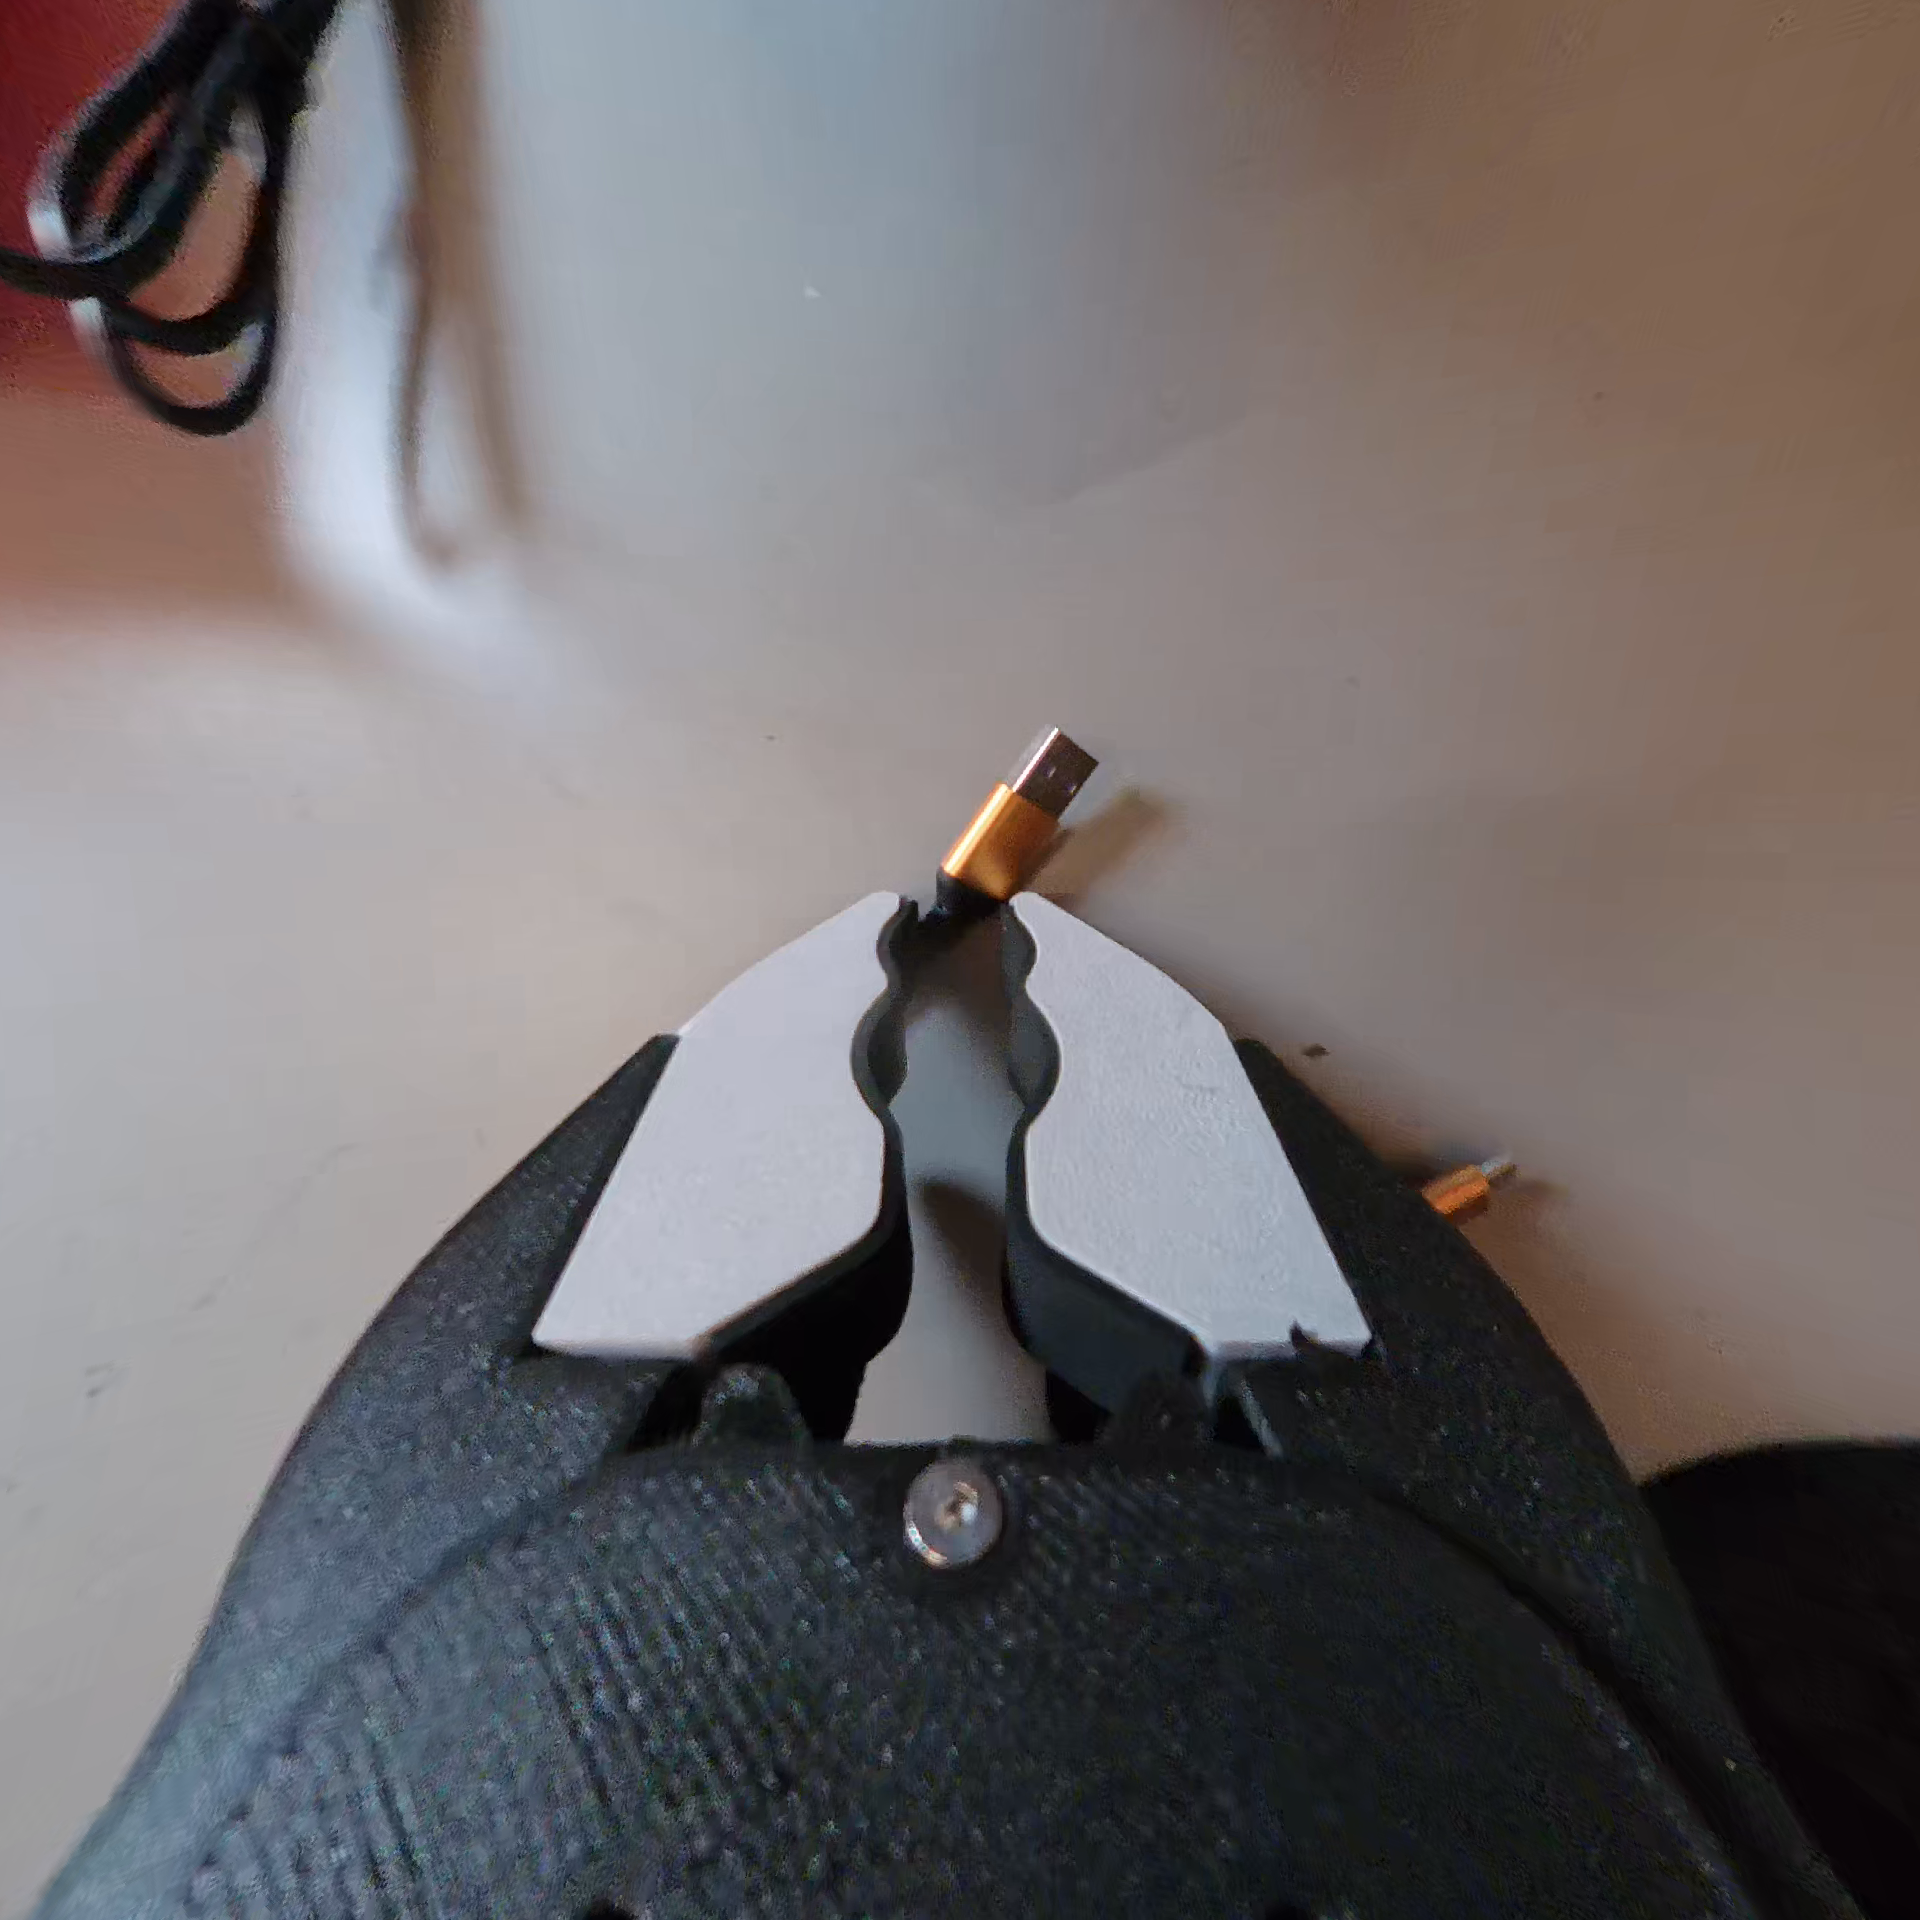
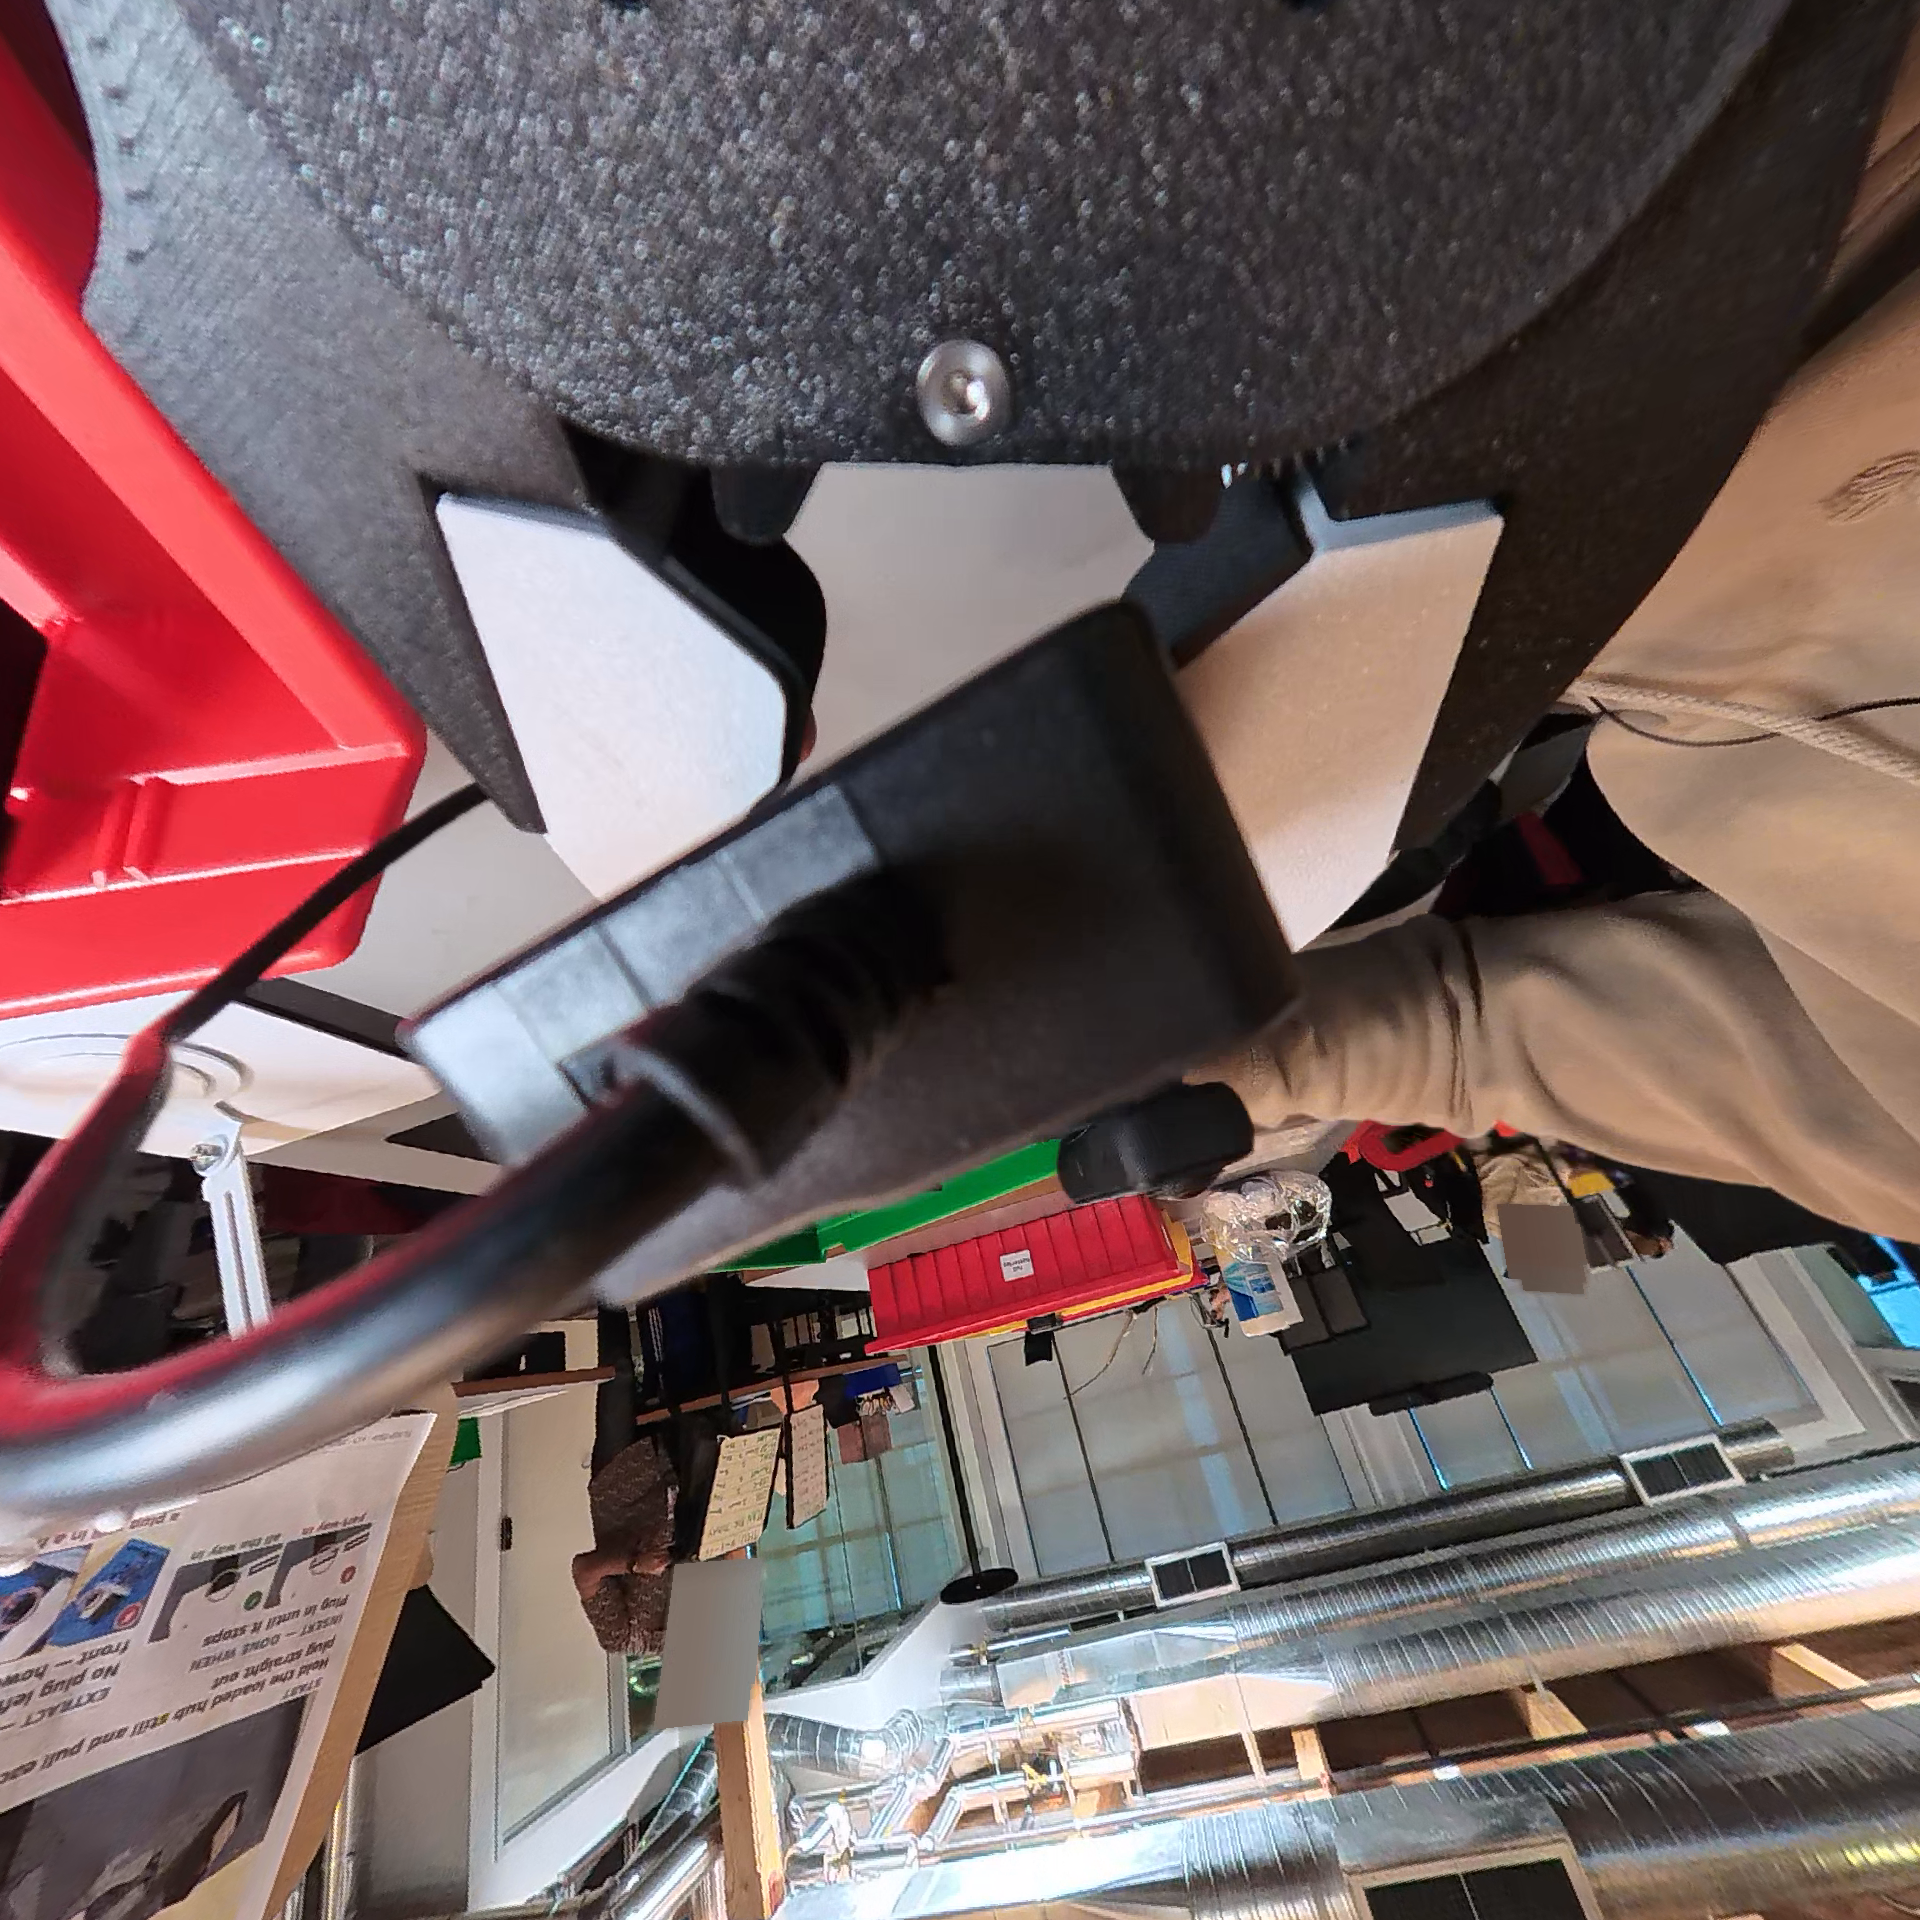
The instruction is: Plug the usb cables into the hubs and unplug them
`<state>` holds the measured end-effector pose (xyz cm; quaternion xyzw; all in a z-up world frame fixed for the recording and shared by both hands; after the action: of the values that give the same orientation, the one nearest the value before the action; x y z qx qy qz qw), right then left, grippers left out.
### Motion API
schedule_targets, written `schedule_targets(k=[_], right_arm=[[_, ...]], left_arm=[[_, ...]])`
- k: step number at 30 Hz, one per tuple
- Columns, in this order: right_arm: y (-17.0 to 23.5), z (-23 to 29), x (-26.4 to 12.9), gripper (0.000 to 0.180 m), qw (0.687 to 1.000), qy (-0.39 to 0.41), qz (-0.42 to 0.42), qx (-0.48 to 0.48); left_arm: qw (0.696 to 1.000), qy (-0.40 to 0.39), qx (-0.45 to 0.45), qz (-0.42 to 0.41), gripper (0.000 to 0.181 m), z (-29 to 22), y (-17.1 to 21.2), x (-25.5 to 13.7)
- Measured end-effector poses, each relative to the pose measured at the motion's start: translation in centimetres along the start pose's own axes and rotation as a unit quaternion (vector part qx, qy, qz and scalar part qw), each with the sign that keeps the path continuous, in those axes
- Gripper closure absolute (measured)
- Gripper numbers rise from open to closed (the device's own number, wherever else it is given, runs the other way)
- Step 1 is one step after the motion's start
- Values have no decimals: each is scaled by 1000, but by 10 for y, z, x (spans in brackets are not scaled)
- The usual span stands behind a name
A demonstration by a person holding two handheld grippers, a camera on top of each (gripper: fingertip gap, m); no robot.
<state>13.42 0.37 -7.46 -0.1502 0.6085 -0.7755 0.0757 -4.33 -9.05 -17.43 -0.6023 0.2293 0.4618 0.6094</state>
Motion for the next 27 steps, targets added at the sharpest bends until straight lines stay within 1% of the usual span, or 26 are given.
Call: schedule_targets(k=[1,3,6,11,12,14,16,20,23,25,27], right_arm=[[0,0,0,109,1000,0,3,-2],[2,1,2,109,1000,0,9,-5],[5,2,4,109,1000,-1,19,-7],[10,4,8,111,999,-1,34,-14],[10,4,9,109,999,-2,35,-14],[11,4,10,112,999,-4,36,-12],[13,4,11,109,999,-5,38,-11],[14,5,12,112,999,-8,41,-12],[16,7,13,112,999,-15,45,-12],[18,8,15,112,998,-23,53,-14],[20,11,17,112,997,-28,63,-25]], left_arm=[[1000,-16,-17,-10,168,1,1,0],[996,-29,-56,-63,172,1,0,-2],[980,-13,-124,-157,173,0,-4,-15],[955,-8,-164,-246,173,-1,-15,-39],[953,-11,-166,-254,173,-2,-15,-42],[950,-24,-168,-263,173,-1,-15,-44],[946,-38,-177,-270,173,2,-14,-47],[937,-70,-197,-279,173,10,-10,-53],[934,-117,-207,-266,173,14,-9,-56],[934,-156,-198,-253,173,14,-12,-58],[936,-173,-185,-246,173,10,-17,-60]])
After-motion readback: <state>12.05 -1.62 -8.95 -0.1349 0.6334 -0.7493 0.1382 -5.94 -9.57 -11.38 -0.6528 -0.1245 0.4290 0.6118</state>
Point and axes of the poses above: each gripper's, where its closed fingertips meet, x out along the fingers, y out of its underside, z = x × y across the jaws, the point moved 6 cm from there along -x, back along the fingers, and after that the axes turned 8 degrees about -y, right-handed, at the moved point
